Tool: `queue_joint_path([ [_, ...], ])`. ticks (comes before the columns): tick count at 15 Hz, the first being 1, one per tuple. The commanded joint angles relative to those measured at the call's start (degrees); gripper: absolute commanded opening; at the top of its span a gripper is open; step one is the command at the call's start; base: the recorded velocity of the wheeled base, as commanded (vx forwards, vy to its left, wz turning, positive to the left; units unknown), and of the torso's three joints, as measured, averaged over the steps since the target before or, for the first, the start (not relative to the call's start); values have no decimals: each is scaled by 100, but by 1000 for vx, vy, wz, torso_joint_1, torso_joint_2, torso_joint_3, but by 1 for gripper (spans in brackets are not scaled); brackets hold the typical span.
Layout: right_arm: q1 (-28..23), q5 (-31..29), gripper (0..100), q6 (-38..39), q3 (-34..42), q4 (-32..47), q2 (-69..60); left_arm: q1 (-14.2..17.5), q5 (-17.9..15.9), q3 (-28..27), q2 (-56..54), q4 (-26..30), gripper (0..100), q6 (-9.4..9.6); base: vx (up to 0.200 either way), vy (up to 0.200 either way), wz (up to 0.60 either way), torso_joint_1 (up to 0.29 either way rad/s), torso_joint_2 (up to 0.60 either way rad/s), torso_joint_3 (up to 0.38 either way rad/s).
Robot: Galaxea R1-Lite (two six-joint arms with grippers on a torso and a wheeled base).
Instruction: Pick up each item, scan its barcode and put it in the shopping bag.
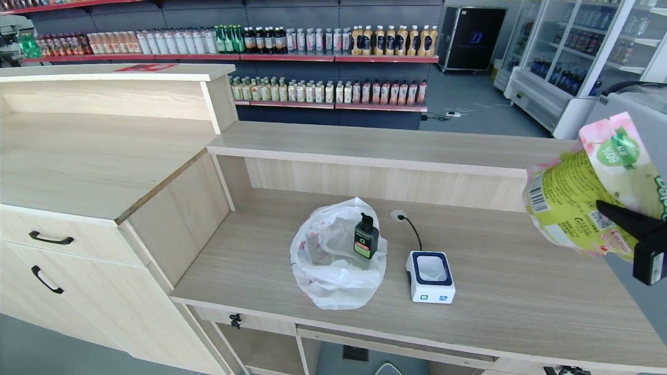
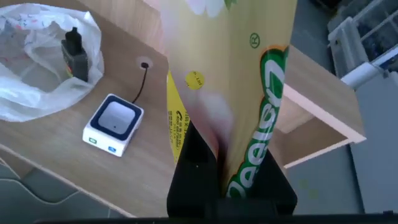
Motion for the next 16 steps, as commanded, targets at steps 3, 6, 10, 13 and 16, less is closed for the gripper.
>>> queue_joint_path([
  [3,-62,18,0,-381,5,-3,435,-1,2,2,2,0,100,-1,0,0,400,5,2,-2],
  [6,-774,71,0,-1181,-30,-38,874,-1,2,2,2,0,100,-1,0,0,0,0,0,0],
  [10,-1828,2057,0,-2710,269,-407,1331,-1,2,2,2,0,100,-1,0,0,0,0,0,0],
  [13,-2136,2831,0,-3765,277,-486,1876,-1,2,2,2,0,100,-1,0,0,0,0,0,0],
  [16,-2206,3323,0,-4459,260,-732,2465,-1,2,2,2,0,100,-1,0,0,0,0,0,0],
])
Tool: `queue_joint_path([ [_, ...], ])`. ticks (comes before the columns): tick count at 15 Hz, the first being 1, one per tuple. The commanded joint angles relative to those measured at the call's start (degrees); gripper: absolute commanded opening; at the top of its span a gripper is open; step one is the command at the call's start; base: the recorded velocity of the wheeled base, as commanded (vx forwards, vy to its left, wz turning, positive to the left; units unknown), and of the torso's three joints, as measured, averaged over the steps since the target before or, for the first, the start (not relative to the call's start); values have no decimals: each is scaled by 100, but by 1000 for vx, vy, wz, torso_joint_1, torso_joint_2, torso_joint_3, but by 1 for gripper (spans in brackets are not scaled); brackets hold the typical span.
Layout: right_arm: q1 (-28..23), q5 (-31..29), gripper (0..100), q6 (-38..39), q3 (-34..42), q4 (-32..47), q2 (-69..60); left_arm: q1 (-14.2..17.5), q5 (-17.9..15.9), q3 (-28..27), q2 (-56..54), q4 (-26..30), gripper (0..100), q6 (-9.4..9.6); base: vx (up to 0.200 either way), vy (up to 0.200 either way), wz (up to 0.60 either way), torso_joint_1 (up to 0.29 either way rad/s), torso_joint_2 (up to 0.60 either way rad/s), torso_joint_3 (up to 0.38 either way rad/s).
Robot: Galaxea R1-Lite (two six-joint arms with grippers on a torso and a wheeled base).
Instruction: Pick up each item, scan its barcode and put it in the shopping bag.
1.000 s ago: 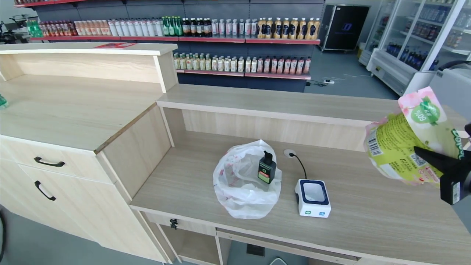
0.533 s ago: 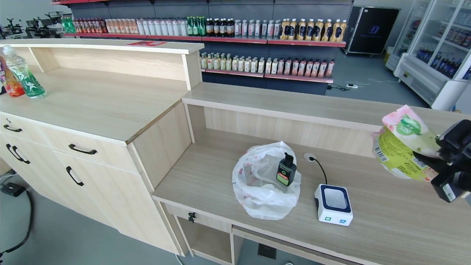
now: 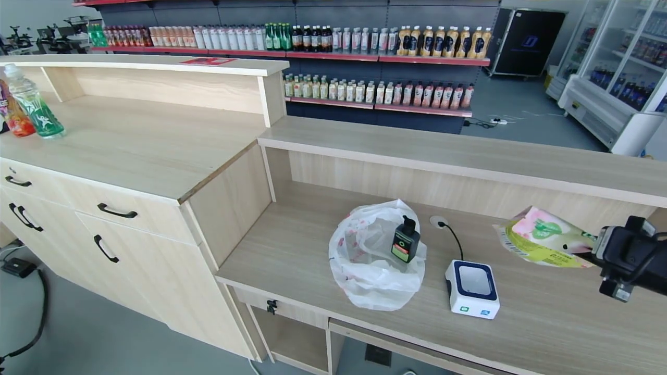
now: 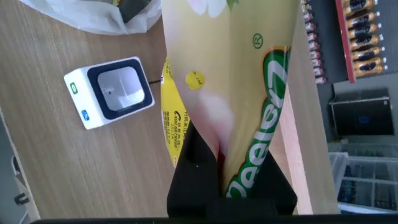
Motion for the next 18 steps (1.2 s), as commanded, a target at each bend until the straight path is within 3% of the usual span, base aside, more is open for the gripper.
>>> queue_joint_path([
  [1,-57,106,0,-283,-7,-192,576,-1,2,0,2,0,100,-1,0,0,0,0,0,0],
  [7,-549,880,0,-1637,-42,-526,1534,-1,2,0,2,0,100,-1,0,0,0,0,0,0],
  [18,-523,923,0,-2419,-306,-1045,2563,-1,2,0,2,0,100,-1,0,0,0,0,0,0],
])
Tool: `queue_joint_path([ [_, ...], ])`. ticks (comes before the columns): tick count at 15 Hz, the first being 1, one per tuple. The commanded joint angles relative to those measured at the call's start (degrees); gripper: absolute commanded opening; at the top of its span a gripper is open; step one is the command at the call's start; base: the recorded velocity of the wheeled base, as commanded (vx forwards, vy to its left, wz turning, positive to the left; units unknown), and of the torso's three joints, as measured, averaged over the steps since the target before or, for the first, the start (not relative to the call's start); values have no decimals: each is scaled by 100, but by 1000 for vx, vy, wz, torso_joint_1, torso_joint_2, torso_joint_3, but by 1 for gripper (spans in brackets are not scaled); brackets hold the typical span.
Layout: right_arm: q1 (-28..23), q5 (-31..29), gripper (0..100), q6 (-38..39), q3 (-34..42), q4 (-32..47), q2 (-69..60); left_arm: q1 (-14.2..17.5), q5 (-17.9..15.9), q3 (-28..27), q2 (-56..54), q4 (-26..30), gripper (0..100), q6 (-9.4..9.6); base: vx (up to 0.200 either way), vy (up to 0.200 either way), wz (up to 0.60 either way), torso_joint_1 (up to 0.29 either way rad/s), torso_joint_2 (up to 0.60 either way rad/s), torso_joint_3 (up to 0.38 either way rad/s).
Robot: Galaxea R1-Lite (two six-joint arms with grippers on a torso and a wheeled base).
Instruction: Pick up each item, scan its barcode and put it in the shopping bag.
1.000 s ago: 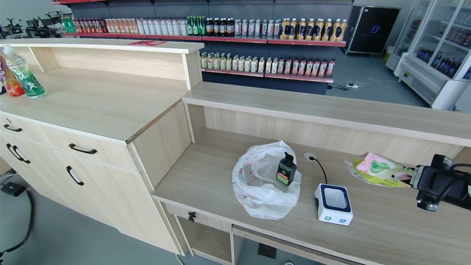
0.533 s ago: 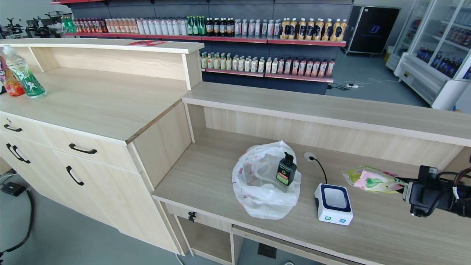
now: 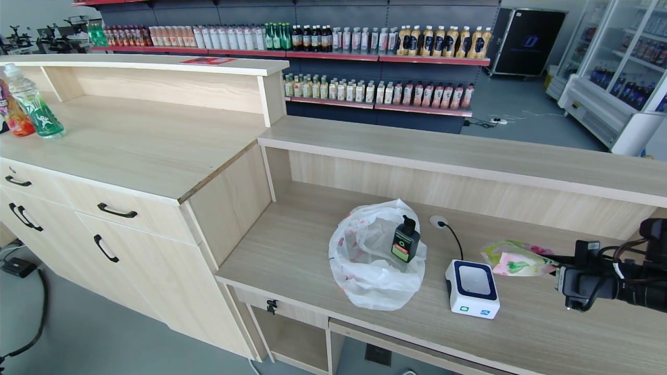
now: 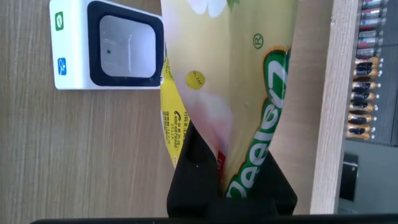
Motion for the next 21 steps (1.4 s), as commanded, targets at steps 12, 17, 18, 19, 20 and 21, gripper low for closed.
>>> queue_joint_path([
  [12,193,332,0,-524,-303,-18,753,1,2,0,2,0,100,-1,0,0,0,0,0,0],
  [17,386,411,0,-506,-496,-325,1043,1,2,0,2,0,100,-1,0,0,0,0,0,0],
  [18,439,411,0,-489,-558,-352,1069,1,2,0,2,0,100,-1,0,0,0,0,0,0],
  [19,465,411,0,-489,-619,-361,1113,1,2,0,2,0,100,-1,0,0,0,0,0,0],
  [20,474,420,0,-489,-646,-361,1131,1,2,0,2,0,100,-1,0,0,0,0,0,0],
  [21,509,411,0,-480,-690,-369,1157,1,2,0,2,0,100,-1,0,0,0,0,0,0],
])
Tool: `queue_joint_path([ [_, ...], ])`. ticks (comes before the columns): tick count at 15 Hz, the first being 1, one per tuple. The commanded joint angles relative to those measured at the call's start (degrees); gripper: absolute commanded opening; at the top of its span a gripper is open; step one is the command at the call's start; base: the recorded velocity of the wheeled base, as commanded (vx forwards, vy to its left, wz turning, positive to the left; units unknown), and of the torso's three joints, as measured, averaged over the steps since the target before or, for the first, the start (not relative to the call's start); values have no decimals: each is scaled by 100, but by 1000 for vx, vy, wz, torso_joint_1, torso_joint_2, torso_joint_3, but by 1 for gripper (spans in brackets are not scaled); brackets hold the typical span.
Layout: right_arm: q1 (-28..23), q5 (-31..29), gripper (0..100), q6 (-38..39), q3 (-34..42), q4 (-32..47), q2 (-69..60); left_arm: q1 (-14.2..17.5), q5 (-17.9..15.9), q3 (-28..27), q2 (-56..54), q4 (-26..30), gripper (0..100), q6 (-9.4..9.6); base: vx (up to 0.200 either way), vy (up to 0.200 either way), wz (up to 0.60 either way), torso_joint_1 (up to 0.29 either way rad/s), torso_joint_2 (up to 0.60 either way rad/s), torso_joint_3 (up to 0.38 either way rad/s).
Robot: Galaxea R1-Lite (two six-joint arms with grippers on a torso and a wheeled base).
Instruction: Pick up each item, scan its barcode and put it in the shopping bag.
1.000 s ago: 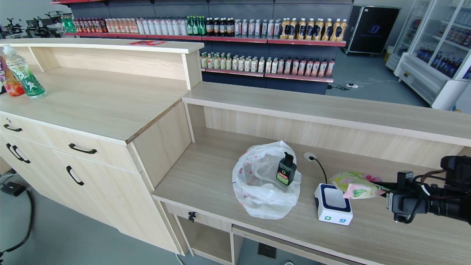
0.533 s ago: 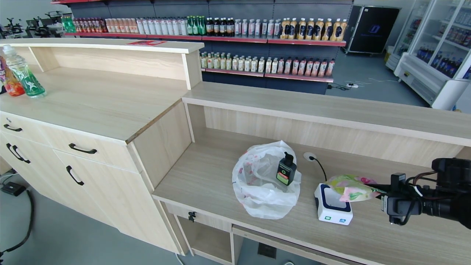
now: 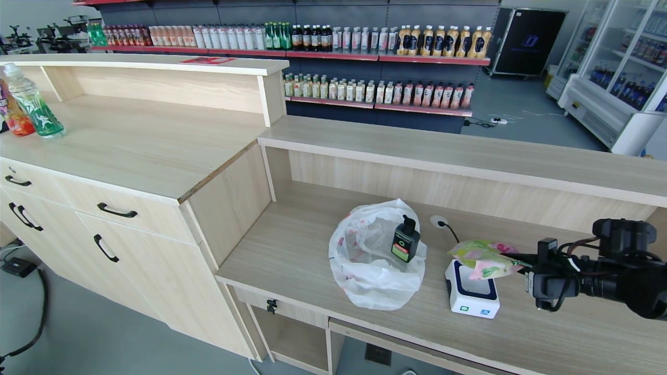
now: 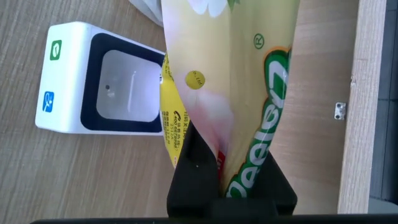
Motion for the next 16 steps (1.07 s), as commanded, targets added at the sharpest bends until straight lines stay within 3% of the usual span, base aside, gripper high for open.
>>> queue_joint_path([
  [1,62,9,0,4,-74,-2,117,1,2,0,2,0,100,-1,0,0,0,0,0,0],
  [16,158,53,0,4,-206,-240,328,1,2,0,2,0,100,-1,0,0,0,0,0,0],
])
